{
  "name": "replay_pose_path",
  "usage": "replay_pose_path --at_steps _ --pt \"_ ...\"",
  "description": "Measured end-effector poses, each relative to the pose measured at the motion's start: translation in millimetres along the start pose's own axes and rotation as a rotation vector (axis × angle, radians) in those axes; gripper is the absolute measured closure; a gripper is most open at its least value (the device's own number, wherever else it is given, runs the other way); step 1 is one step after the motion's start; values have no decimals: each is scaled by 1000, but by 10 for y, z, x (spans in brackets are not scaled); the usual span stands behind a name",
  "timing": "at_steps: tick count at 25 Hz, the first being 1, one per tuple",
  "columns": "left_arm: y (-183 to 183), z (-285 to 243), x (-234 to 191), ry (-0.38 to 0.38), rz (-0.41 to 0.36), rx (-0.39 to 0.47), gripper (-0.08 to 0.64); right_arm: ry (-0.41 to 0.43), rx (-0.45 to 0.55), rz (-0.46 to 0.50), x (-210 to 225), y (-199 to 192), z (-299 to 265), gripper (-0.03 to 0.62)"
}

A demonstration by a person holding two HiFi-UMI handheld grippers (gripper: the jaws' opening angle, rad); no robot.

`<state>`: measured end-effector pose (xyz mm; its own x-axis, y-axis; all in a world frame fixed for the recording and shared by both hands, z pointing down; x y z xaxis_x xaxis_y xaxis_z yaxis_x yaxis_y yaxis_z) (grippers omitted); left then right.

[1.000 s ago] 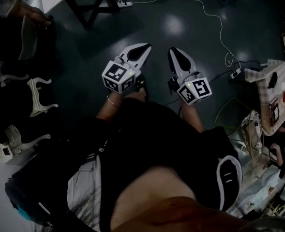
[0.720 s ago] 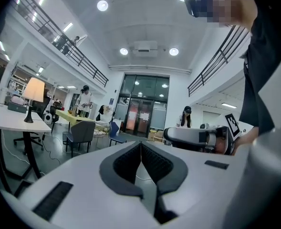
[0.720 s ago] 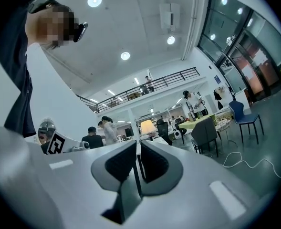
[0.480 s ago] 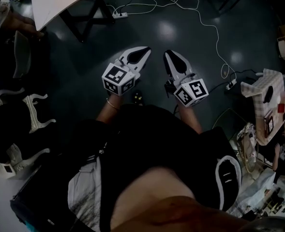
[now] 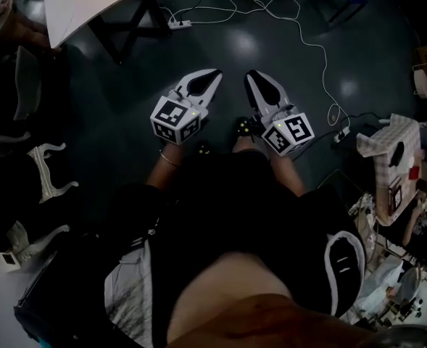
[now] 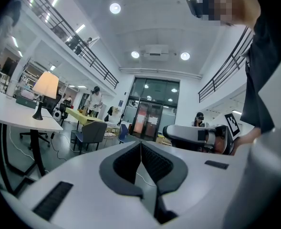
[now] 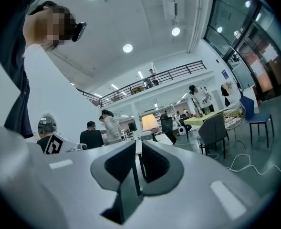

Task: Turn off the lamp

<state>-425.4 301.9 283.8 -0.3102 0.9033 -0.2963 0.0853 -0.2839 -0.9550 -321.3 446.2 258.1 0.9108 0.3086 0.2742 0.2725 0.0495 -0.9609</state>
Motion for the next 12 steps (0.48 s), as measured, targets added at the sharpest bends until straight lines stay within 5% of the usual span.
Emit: replay_pose_path --at_steps 7,12 --pt "40 -288 -272 30 -6 -2 554 59 -36 53 273 54 -369 581" --pt "91 -562 -523 84 0 -17 554 104 -47 8 625 121 -698 578"
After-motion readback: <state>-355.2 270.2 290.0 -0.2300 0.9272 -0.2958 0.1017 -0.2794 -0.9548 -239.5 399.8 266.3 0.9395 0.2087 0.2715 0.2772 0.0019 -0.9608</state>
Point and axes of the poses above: the fingertips, and each gripper's own axes: z backward along the fingers, x to its right, y out of its top, the point moved 8 cm from there along z, backward along the fingers, and after that the axes turned 14 degrees about -y, right-handed, at the moved point
